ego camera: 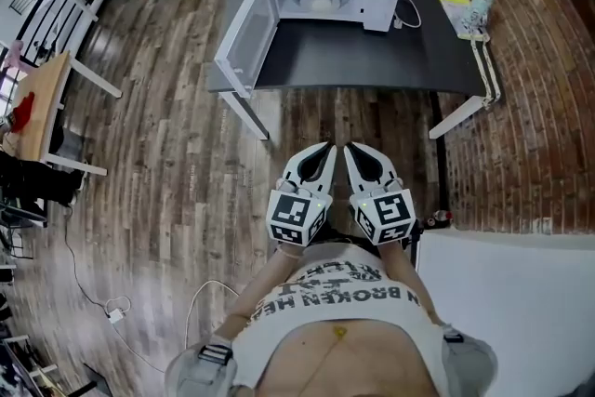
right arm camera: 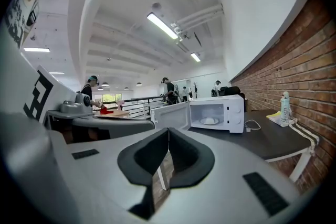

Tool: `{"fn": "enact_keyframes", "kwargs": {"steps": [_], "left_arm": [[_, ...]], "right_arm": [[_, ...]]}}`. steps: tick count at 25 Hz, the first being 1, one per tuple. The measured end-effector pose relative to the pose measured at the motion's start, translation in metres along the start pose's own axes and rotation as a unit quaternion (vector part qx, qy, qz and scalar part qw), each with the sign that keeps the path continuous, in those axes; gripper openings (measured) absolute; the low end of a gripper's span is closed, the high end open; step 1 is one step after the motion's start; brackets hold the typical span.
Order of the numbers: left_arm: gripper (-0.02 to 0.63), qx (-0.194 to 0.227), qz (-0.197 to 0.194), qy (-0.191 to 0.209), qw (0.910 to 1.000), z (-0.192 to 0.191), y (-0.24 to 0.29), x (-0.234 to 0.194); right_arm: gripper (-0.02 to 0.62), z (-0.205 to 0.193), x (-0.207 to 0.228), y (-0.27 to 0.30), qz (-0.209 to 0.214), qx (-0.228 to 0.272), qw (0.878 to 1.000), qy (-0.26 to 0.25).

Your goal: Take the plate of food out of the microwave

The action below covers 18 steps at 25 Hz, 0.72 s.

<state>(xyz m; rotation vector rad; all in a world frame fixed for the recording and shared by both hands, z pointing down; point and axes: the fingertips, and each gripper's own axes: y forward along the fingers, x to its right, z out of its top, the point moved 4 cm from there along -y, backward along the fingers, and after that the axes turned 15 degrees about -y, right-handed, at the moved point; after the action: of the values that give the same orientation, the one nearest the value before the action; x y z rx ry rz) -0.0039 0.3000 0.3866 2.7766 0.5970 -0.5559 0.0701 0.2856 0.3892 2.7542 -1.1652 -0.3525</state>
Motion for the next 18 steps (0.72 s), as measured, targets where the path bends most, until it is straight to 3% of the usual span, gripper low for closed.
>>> {"fn": "enact_keyframes", "kwargs": {"steps": [18], "left_arm": [[0.008, -0.021, -0.022, -0.007, 0.9995, 0.031, 0.029, -0.084]], "right_arm": [[0.009, 0.008, -0.005, 0.093, -0.019, -0.020, 1.000, 0.012]]}}
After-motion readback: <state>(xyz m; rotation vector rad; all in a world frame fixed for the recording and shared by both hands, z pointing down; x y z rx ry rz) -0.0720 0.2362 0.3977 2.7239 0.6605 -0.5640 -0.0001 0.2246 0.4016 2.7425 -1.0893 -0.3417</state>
